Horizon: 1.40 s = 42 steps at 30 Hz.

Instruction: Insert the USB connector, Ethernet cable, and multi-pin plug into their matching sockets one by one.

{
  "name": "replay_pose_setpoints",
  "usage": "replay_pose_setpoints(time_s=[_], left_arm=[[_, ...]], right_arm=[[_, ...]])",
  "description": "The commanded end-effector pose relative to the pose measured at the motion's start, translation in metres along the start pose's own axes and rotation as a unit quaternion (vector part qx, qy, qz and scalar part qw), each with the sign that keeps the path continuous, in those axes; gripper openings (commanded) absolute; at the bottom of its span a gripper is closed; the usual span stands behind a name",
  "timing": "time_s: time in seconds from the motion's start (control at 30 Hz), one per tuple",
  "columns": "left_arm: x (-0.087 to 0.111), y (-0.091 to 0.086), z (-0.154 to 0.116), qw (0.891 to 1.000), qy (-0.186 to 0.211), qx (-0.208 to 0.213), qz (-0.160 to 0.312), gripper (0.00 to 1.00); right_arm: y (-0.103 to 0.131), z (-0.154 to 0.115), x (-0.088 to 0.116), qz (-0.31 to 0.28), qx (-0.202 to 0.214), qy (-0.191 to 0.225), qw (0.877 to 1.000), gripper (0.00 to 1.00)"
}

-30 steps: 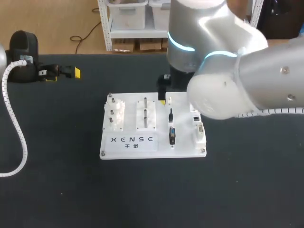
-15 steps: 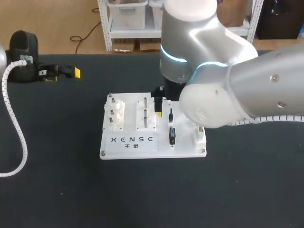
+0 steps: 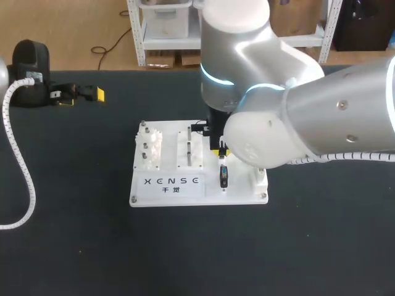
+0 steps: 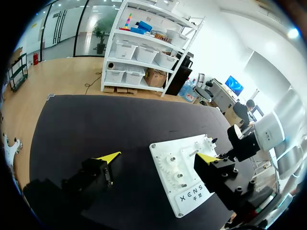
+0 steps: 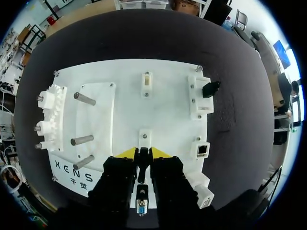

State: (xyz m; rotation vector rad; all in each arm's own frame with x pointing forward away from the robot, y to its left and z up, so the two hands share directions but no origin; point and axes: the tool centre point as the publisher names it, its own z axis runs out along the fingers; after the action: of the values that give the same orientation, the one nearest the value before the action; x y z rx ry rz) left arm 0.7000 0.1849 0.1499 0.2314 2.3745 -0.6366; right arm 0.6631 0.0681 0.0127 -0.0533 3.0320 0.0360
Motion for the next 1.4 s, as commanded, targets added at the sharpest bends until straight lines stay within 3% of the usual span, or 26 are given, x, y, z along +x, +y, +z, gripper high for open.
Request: replay_pose_setpoints(time_s=[0.03, 0.5, 1.0, 1.4], left_arm=[[0.000, 0.000, 0.000, 1.000, 0.000, 0.000, 0.000, 1.00], [0.000, 0.000, 0.000, 1.000, 0.000, 0.000, 0.000, 1.00], [0.000, 0.000, 0.000, 1.000, 0.000, 0.000, 0.000, 1.00], [0.000, 0.000, 0.000, 1.000, 0.000, 0.000, 0.000, 1.00]], right_arm=[[0.001, -0.002, 0.001, -0.004, -0.004, -0.006, 1.000, 0.00], [-0.014, -0.032, -0.007, 0.003, -0.031, -0.033, 0.999, 0.00], [-0.063, -0.013, -0.001, 0.003, 0.019, -0.047, 0.999, 0.00], [-0.075, -0.009, -0.006, 0.018, 0.023, -0.048, 0.998, 0.00]])
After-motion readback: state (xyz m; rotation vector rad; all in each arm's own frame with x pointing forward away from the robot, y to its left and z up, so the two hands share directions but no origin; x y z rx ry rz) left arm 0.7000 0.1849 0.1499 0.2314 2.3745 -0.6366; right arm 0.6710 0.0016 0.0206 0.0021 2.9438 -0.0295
